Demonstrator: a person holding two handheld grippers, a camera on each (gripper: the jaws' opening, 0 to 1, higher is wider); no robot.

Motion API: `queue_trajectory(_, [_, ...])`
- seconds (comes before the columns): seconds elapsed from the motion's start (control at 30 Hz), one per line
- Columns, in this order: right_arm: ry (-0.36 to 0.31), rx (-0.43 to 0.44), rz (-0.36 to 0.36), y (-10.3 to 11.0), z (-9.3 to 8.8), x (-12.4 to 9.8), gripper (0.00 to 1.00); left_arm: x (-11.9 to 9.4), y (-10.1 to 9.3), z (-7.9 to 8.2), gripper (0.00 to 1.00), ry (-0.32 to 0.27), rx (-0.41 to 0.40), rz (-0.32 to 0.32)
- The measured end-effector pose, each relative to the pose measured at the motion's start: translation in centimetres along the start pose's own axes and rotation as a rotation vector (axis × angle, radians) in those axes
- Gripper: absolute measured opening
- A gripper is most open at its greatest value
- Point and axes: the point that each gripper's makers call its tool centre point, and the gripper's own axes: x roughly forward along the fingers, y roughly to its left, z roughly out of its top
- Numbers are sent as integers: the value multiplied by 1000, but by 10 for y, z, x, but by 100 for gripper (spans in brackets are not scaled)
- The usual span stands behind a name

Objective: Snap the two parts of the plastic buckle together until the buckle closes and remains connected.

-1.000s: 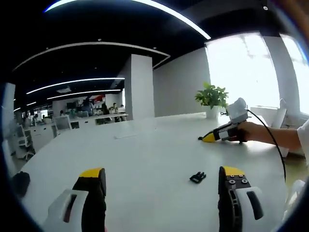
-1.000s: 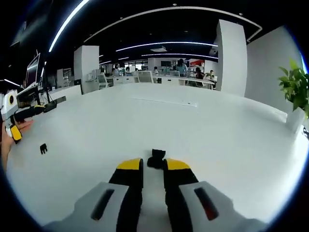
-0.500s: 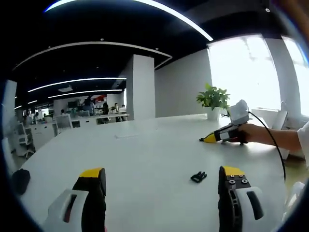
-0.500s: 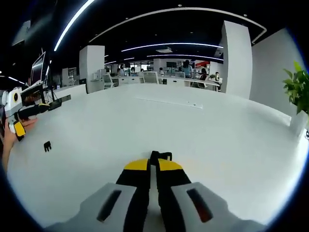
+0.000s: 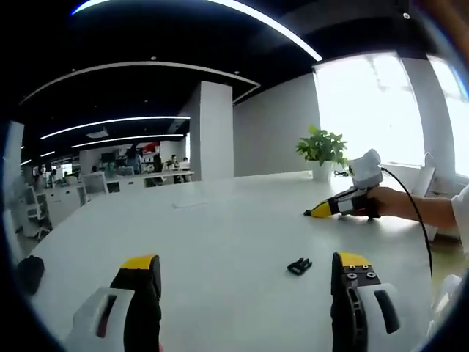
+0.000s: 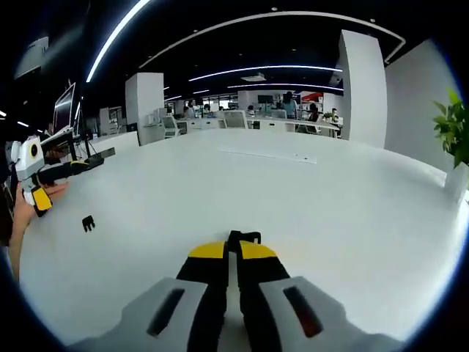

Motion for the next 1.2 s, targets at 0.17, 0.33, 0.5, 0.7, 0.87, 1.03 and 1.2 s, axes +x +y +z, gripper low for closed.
queue_trajectory(0.17, [3,-2,32,21,-4,-10,3,1,-2,-1,99,5,8,-6])
queue_trajectory(0.33, [-7,-19,43,35,-3,-20,3,0,-3,-2,99,5,6,-7])
queue_trajectory(0.5, [-1,-17,80,52,-5,-29,3,0,-4,-3,99,7,11,-11])
queue_trajectory(0.7, [-1,-26,98,65,-9,-38,3,0,-5,-4,99,12,19,-18])
queue_trajectory(0.87, [-8,-29,92,69,-10,-45,3,-1,-5,-5,98,16,16,-22])
queue_trajectory(1.03, [-3,-33,94,76,-15,-50,3,0,-5,-5,98,19,18,-24])
queue_trajectory(1.2, [-1,-34,90,77,-17,-51,4,-1,-5,-6,98,22,17,-21])
